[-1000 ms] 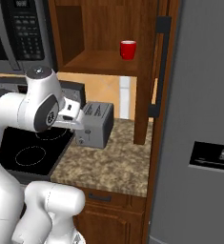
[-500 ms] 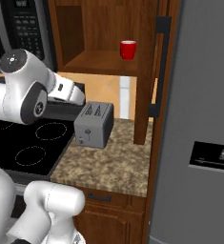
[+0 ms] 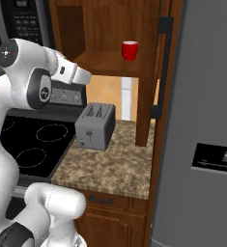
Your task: Gather all objects into one cabinet and sort the glasses and bowls to opposite sides.
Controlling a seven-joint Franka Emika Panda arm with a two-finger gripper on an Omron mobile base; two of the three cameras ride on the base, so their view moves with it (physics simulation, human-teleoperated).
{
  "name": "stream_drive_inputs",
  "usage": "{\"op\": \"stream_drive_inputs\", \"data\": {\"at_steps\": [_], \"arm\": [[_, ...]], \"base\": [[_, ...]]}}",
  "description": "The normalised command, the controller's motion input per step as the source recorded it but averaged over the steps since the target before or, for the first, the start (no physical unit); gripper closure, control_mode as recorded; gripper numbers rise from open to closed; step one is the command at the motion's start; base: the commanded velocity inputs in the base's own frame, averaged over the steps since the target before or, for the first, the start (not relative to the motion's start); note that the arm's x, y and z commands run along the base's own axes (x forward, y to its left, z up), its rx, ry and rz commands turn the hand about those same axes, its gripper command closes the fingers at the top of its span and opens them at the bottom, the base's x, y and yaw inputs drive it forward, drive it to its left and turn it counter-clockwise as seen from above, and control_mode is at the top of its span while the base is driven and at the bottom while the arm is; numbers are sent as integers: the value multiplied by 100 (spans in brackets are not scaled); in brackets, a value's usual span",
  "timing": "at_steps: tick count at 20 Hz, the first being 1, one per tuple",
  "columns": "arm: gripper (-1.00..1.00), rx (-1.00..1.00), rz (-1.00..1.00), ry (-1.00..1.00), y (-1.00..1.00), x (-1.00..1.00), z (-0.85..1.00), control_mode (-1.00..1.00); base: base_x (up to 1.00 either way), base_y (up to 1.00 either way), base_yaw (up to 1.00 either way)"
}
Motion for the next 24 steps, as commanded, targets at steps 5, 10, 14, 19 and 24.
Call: {"op": "stream_drive_inputs", "data": {"at_steps": [5, 10, 14, 19, 24], "arm": [[-100, 2, -6, -2, -19, 87, 16, -100], [-100, 3, 3, 7, -28, 100, 0, -100], [-100, 6, 13, 4, -44, 86, 4, -100], [-100, 0, 3, 1, -27, 91, 0, -100], [-100, 0, 0, 9, 0, 65, 0, -100]], "base": [[0, 0, 0], [0, 0, 0], [0, 0, 0], [0, 0, 0], [0, 0, 0]]}}
